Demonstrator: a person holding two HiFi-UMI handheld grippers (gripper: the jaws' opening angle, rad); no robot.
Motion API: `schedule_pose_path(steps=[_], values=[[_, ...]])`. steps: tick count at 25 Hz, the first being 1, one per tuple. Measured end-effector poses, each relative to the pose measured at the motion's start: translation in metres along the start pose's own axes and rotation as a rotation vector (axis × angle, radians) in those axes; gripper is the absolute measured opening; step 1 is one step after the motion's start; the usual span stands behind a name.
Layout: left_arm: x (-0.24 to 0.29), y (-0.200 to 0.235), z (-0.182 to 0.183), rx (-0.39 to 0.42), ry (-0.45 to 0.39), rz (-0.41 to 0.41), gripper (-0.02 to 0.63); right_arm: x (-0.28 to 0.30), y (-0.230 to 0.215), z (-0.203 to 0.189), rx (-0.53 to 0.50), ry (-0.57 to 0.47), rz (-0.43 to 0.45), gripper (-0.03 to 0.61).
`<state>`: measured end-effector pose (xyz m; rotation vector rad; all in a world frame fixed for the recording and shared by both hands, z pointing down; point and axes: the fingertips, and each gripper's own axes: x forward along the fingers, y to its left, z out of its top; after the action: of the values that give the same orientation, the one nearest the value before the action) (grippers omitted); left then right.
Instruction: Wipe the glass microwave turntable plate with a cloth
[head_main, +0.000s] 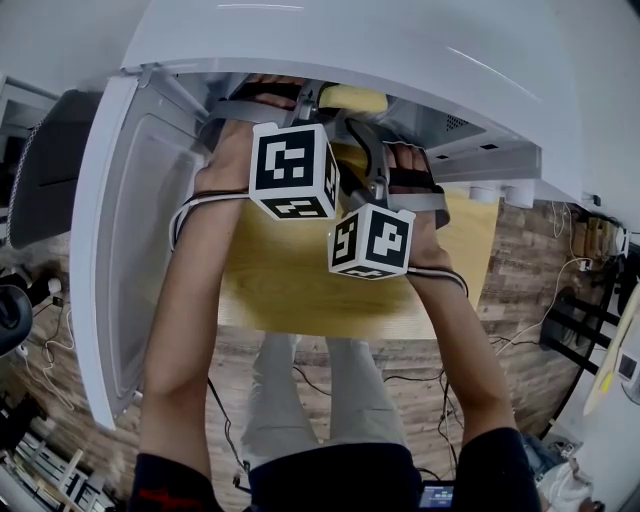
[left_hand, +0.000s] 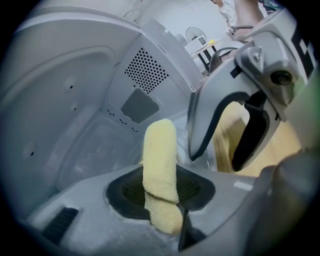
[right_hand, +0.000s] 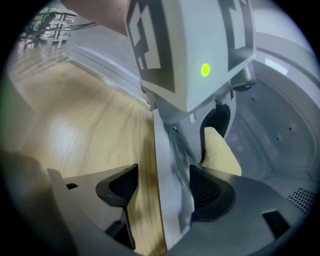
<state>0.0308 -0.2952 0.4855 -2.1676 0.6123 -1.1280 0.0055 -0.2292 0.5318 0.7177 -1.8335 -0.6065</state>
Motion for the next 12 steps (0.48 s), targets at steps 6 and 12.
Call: schedule_pose_path(steps=[6,12], values=[[0.0,0.004,-0.008,-0.079,0.046,0.006,0.123,0.0,0.0,0.0,0.0,0.001,-0.005,0.304],[-0.003,0.007,-0.017,-0.105,0.089,0.035,0.123,0.0,0.001,0.001,-0.005,-0.003,-0.002,0.304]])
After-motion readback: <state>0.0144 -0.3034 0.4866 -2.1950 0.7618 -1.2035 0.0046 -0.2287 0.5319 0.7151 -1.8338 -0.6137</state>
